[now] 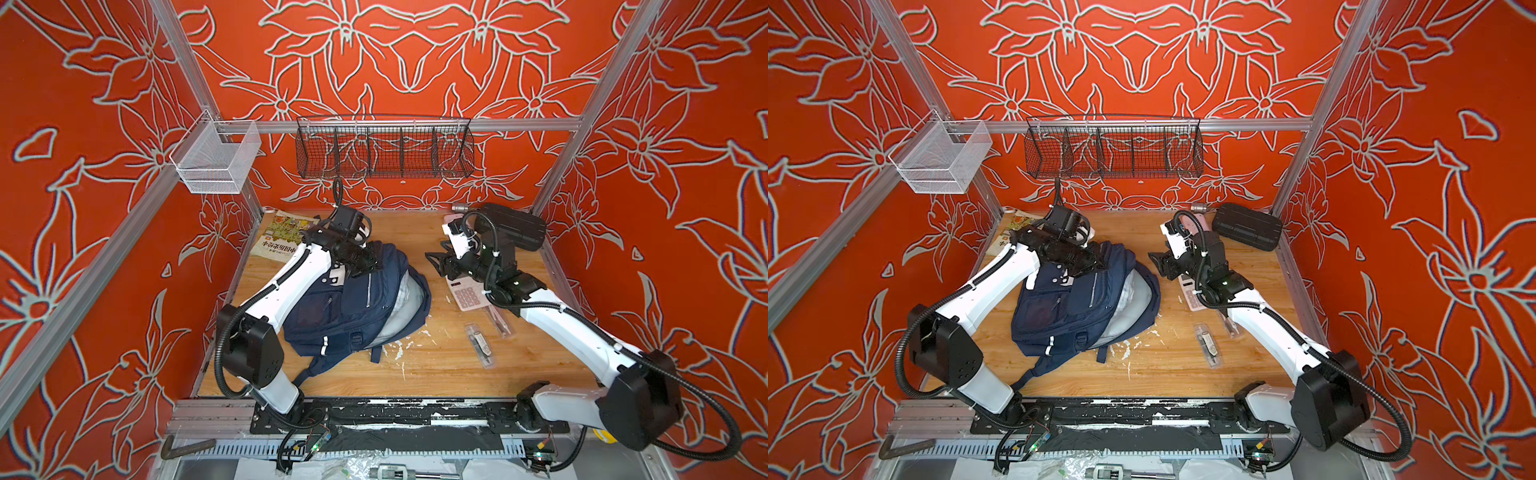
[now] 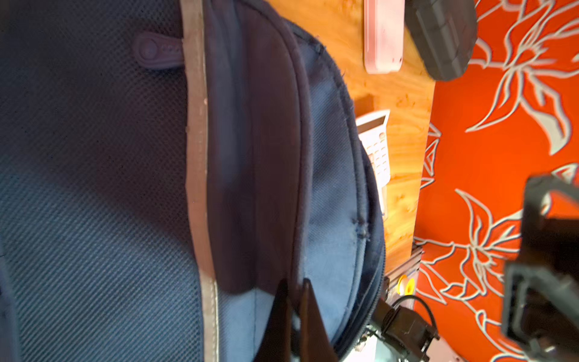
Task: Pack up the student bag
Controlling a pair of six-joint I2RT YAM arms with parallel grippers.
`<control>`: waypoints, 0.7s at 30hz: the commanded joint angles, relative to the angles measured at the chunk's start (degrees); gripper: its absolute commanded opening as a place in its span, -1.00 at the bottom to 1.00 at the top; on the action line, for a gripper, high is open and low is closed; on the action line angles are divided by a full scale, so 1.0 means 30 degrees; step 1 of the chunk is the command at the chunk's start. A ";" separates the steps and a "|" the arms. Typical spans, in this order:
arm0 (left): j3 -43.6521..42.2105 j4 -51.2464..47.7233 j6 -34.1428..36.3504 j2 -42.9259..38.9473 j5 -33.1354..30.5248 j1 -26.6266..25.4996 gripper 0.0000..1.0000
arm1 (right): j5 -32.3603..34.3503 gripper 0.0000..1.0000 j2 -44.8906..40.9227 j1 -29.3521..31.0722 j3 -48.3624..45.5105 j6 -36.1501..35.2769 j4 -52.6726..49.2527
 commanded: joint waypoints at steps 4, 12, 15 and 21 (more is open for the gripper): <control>0.1747 -0.0668 0.0593 0.0260 -0.0898 -0.0339 -0.11 | 0.0284 0.27 0.1387 -0.0201 0.2566 0.1703 -0.1573; 0.4284 -0.2917 0.1672 0.0165 -0.4831 0.1242 0.59 | -0.2047 0.21 0.5294 -0.0056 0.6225 0.5595 -0.1556; 0.4138 -0.2712 0.1103 0.0386 -0.4710 0.3508 0.70 | -0.2407 0.18 0.7516 0.0560 0.8312 0.6879 -0.1681; 0.4596 -0.2507 0.1571 0.2134 -0.5815 0.7051 0.88 | -0.1858 0.17 1.2024 0.2371 1.2620 0.8411 -0.1341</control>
